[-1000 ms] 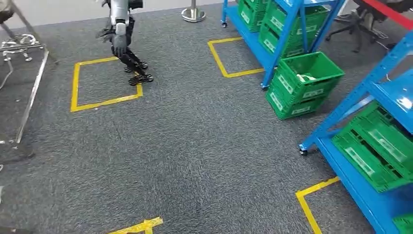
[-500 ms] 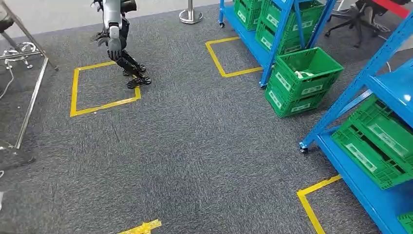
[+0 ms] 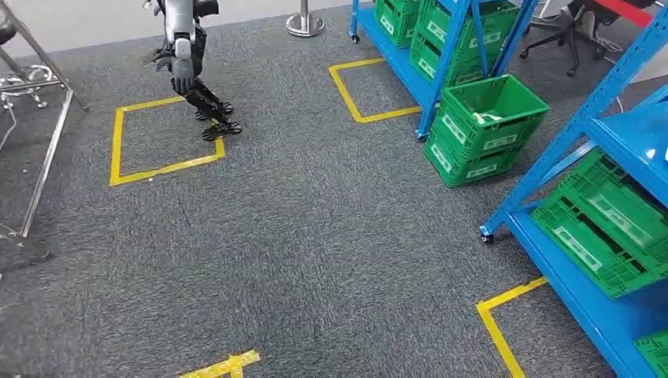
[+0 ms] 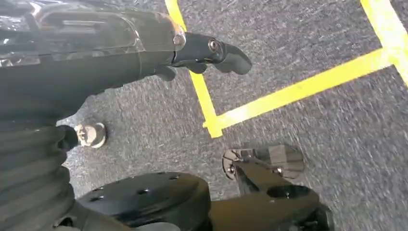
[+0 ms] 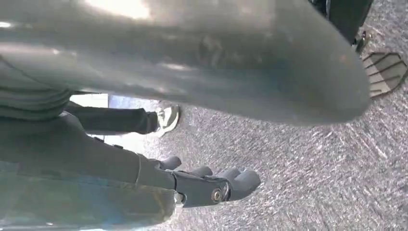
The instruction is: Take the parts from the cabinet and place them on the table.
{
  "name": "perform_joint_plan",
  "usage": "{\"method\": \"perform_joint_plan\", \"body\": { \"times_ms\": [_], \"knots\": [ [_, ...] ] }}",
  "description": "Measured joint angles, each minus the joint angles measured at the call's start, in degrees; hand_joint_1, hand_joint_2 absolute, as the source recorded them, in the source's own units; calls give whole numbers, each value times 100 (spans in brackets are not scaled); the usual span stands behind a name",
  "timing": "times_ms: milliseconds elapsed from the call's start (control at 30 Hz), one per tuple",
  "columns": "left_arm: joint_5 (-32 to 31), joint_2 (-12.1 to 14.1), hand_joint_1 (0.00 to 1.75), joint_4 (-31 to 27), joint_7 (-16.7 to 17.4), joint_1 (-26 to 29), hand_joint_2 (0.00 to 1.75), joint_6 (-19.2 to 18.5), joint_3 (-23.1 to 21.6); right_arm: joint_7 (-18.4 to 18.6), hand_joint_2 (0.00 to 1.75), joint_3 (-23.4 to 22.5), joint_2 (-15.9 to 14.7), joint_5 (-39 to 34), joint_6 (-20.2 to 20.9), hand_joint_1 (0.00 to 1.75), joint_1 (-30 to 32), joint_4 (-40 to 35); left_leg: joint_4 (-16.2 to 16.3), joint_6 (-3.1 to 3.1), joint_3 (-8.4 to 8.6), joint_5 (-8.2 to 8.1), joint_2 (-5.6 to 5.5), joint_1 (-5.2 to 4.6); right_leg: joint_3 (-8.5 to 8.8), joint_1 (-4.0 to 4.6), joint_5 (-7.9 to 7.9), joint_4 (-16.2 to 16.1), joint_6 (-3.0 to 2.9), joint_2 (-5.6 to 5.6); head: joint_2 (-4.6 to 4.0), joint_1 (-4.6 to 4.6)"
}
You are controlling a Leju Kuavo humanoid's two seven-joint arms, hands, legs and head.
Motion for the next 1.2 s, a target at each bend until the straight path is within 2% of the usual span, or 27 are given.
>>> {"method": "perform_joint_plan", "body": {
  "times_ms": [33,233,267,533,900,1200],
  "knots": [
    [0,2,0,0,-9,-4,175,0,0,-7,0,0,0,0,0,0,-7,0,7,-32,-35,21,1,0,-35,0,9,3,-3,0,0,4],
    [0,11,0,0,-15,-13,175,0,0,-31,0,0,0,0,0,0,-20,0,13,-18,-60,37,4,1,-64,1,31,15,3,1,0,-2],
    [0,9,0,0,-15,-13,175,0,0,-33,0,0,0,0,0,0,-22,0,14,-22,-61,44,4,1,-65,2,41,16,-14,1,0,-4],
    [105,11,0,0,-105,-12,175,2,0,-153,0,0,-2,-90,-118,0,-19,2,15,-35,-66,65,7,1,-76,3,58,24,-13,2,0,-15],
    [65,11,0,-2,-131,-13,175,-31,0,-166,0,0,-2,-120,-37,0,-21,0,22,-34,-99,65,7,1,-107,2,59,29,-14,2,0,-9],
    [-315,11,0,-2,72,-17,175,-129,0,-85,0,0,-2,-363,87,0,-23,0,22,-36,-120,69,6,1,-129,3,62,29,-16,2,0,-11]
  ]
}}
